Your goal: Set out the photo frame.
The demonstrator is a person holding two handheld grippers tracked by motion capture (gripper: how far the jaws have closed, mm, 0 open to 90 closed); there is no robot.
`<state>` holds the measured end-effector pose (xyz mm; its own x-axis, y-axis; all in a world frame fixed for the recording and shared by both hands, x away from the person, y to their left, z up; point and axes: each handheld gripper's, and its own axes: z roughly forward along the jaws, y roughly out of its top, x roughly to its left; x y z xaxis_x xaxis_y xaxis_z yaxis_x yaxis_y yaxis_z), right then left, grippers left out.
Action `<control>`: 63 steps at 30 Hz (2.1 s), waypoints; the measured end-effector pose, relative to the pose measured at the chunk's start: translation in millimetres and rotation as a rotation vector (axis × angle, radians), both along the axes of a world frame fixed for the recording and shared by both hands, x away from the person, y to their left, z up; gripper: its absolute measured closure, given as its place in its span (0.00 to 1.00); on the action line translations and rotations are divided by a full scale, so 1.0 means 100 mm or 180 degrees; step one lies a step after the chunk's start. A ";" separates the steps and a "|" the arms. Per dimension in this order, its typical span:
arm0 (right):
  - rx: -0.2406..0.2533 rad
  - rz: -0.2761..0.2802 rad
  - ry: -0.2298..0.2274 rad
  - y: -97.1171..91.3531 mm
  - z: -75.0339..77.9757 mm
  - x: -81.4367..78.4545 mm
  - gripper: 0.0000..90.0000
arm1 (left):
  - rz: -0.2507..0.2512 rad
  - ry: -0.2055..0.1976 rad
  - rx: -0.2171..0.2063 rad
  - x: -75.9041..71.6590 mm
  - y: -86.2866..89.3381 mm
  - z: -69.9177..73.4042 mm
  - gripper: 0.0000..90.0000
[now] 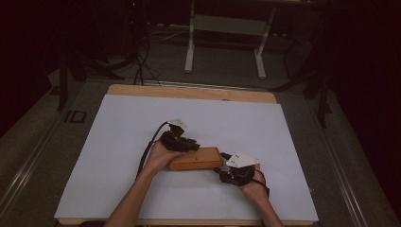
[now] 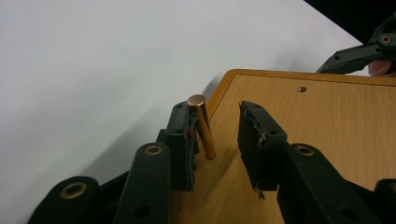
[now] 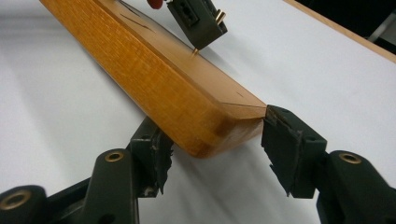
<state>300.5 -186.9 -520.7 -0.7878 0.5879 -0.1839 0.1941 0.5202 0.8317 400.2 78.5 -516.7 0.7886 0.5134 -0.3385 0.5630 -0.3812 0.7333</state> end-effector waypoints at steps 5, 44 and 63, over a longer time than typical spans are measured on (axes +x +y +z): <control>0.0022 0.0026 -0.0065 0.01 0.03 -0.03 0.49 | -0.0002 -0.0029 0.0019 -0.02 0.01 0.02 0.74; -0.0142 0.0343 -0.0315 0.21 0.03 -0.11 0.47 | -0.0271 -0.0054 0.0096 -0.04 0.01 0.01 0.70; 0.0021 0.0338 -0.0253 0.17 0.06 -0.06 0.51 | 0.0111 -0.0338 -0.0297 -0.14 0.33 0.11 0.58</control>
